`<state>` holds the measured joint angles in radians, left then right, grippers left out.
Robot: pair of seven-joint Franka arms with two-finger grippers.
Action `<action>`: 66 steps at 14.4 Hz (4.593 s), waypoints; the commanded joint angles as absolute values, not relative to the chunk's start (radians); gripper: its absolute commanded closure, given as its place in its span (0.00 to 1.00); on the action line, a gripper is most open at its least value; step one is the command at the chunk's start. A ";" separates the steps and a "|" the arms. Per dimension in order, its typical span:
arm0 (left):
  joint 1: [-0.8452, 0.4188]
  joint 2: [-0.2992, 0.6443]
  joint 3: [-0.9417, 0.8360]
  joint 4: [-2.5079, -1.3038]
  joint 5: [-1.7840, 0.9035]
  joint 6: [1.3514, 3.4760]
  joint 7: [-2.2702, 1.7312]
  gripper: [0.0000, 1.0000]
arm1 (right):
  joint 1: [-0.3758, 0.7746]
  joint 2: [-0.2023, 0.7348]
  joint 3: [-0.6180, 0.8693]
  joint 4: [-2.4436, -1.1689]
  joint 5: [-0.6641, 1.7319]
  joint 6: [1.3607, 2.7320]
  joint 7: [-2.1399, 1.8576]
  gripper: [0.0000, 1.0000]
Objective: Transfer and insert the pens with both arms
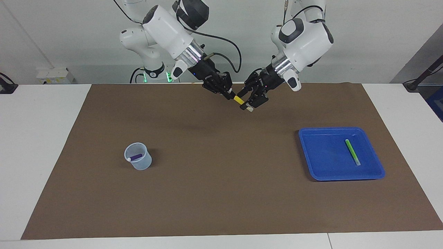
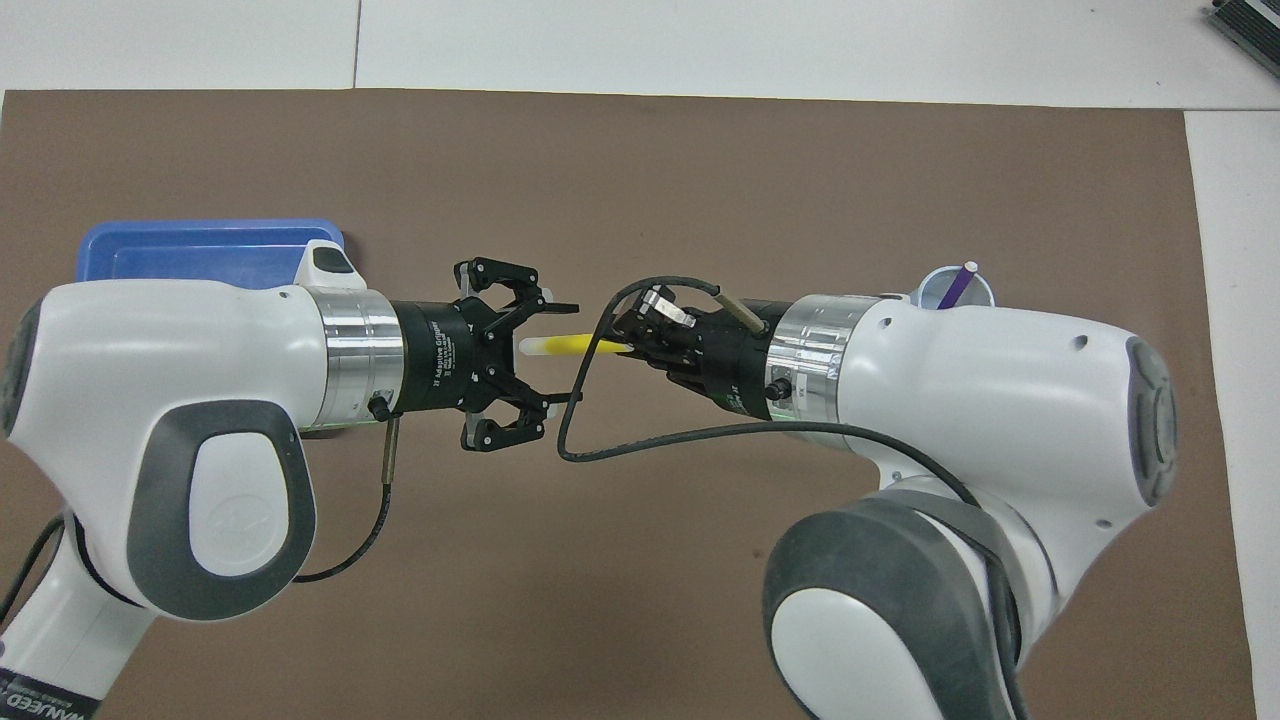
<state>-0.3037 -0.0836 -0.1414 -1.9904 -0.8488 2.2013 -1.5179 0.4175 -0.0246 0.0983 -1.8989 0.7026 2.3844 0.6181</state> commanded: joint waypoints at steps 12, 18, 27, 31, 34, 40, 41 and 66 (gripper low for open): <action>-0.115 -0.143 -0.132 -1.997 -0.306 1.835 -0.982 0.00 | 0.098 0.003 0.101 -1.775 0.214 1.994 -0.275 1.00; -0.086 -0.143 -0.130 -1.999 -0.158 1.832 -0.752 0.00 | 0.006 0.009 0.103 -1.831 -0.028 2.117 -0.607 1.00; 0.083 -0.095 -0.132 -1.991 -0.034 1.960 -0.165 0.00 | -0.061 0.038 0.103 -2.000 -0.003 2.307 -0.640 1.00; 0.185 0.012 -0.133 -1.971 0.018 2.080 0.026 0.00 | -0.057 0.038 0.103 -2.014 0.008 2.309 -0.626 1.00; 0.193 0.064 -0.133 -1.936 0.017 2.099 0.034 0.00 | -0.054 0.038 0.104 -2.031 0.028 2.309 -0.600 1.00; 0.242 0.216 -0.133 -1.835 0.018 2.114 0.043 0.00 | -0.046 0.037 0.106 -2.014 0.028 2.304 -0.600 0.00; 0.250 0.228 -0.132 -1.832 0.021 2.118 0.043 0.00 | -0.045 0.037 0.107 -1.996 0.028 2.295 -0.598 0.00; 0.357 0.420 -0.132 -1.838 0.034 2.338 0.212 0.32 | -0.043 -0.014 0.360 -1.891 0.459 2.166 0.205 0.00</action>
